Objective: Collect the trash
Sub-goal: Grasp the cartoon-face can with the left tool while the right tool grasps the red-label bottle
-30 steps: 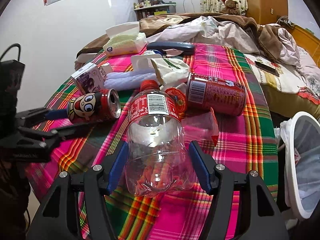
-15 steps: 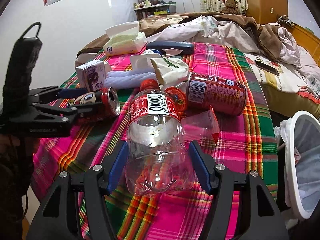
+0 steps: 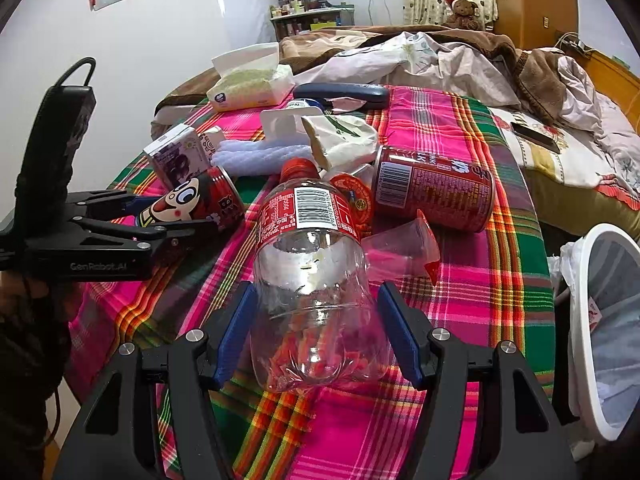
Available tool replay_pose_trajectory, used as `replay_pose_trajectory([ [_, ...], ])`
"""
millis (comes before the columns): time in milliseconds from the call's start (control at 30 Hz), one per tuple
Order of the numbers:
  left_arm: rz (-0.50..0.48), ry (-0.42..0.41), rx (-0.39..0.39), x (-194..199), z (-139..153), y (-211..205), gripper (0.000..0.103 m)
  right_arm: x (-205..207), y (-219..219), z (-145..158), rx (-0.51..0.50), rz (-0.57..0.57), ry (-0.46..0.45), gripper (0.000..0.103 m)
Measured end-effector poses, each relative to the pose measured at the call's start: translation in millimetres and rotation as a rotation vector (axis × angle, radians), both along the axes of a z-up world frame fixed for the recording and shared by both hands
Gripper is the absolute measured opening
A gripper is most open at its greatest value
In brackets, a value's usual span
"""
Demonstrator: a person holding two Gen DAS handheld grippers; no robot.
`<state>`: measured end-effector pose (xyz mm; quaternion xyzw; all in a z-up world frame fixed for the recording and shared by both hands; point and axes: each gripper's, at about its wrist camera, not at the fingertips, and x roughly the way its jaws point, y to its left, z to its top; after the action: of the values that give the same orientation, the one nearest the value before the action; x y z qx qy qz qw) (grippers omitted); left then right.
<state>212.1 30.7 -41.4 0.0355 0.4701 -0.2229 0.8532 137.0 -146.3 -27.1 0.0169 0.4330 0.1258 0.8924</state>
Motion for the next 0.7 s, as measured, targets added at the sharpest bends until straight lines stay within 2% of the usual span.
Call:
replay_pose_trajectory([
  [33,0.004,0.008,0.001,0.4,-1.7,0.0,0.058,0.8,0.9,0.8,-0.005,0.004,-0.002,0.065],
  [333,0.06,0.005,-0.022,-8.5,-2.3,13.7,0.058,7.0,4.3,4.5,0.011,0.01,-0.001,0.065],
  [467,0.085,0.011,-0.032,-9.0,-2.0,19.4,0.058,12.8,14.6,4.9,-0.004,0.063,0.01,0.065],
  [600,0.107,0.016,-0.042,-9.7,-2.2,23.4,0.058,17.2,24.3,4.1,-0.062,0.071,0.01,0.065],
  [700,0.118,0.015,-0.039,-13.0,-2.8,25.6,0.058,18.8,23.3,2.6,-0.054,0.068,0.029,0.065],
])
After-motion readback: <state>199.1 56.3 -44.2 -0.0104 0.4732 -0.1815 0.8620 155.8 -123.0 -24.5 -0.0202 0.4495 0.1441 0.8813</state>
